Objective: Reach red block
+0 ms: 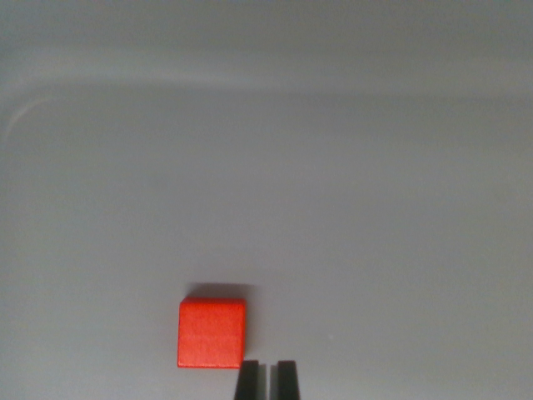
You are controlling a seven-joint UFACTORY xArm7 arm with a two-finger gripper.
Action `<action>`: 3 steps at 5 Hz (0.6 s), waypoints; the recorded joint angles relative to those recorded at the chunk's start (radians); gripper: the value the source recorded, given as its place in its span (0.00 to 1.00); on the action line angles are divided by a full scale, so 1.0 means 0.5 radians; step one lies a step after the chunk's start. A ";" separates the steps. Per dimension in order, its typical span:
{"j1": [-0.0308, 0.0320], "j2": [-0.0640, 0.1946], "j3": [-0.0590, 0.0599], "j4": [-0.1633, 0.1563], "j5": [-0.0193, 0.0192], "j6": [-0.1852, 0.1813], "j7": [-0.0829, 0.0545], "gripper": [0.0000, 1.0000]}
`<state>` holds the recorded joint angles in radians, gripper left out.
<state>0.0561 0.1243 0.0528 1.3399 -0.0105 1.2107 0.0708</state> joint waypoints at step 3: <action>0.023 0.075 0.010 -0.124 -0.0242 -0.188 0.023 0.00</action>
<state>0.0677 0.1619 0.0577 1.2778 -0.0227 1.1168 0.0825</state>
